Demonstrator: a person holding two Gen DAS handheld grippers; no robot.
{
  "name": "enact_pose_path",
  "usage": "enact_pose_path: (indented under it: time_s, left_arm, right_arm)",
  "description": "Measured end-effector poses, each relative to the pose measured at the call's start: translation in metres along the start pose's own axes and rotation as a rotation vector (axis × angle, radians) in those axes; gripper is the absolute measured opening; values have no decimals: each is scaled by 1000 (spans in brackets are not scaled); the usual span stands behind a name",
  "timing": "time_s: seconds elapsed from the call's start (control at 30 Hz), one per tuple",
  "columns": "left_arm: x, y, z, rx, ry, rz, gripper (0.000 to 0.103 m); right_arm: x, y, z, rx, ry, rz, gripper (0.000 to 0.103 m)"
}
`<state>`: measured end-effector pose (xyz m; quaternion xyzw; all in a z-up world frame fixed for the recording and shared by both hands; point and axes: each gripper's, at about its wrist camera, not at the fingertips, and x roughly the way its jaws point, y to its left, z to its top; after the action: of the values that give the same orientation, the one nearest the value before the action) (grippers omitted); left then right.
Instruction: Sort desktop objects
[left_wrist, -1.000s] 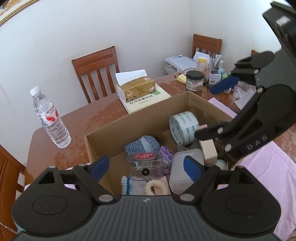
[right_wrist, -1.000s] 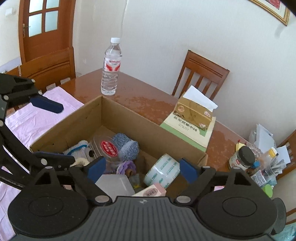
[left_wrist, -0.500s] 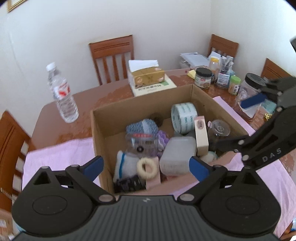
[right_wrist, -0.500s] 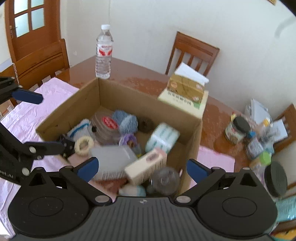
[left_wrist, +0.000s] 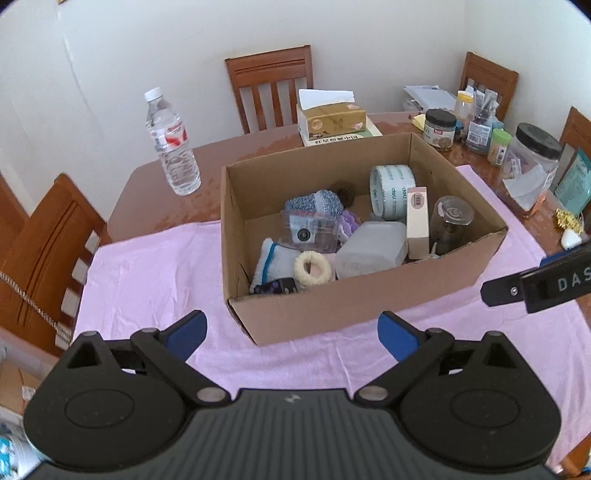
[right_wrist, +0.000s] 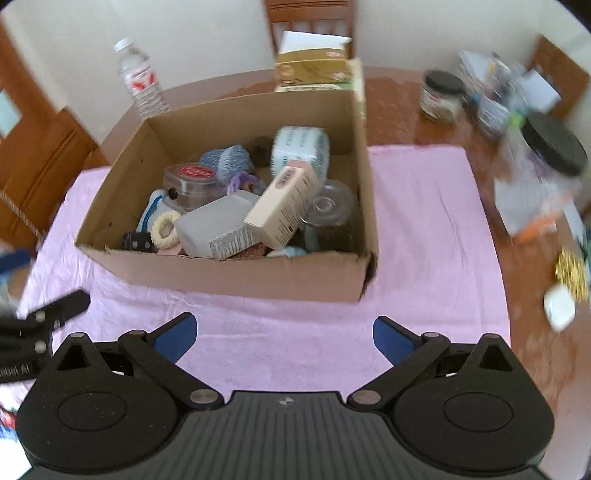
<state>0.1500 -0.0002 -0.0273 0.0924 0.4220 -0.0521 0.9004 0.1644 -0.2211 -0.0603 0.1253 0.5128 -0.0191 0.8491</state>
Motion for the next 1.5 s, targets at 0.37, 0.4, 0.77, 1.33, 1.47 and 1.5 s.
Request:
enact_pose_path:
  time_s: [0.37, 0.4, 0.77, 1.33, 1.47, 1.5]
  left_arm:
    - [-26, -2, 3, -72, 48, -26, 99]
    - [-29, -3, 3, -72, 47, -20, 99]
    - [-45, 6, 12, -160, 96, -68, 99]
    - [-49, 8, 14, -184, 109, -41, 99]
    - [-48, 8, 14, -191, 114, -41, 99]
    - [-48, 7, 14, -192, 115, -41, 98]
  right_arm:
    - [-27, 20, -18, 54, 80, 20, 103]
    - [-31, 24, -19, 31, 70, 9, 103]
    - [-74, 37, -17, -18, -29, -7, 103]
    - [-78, 48, -14, -57, -38, 1, 103]
    - [-77, 48, -13, -63, -40, 2, 103]
    - [-78, 48, -13, -66, -41, 3, 103]
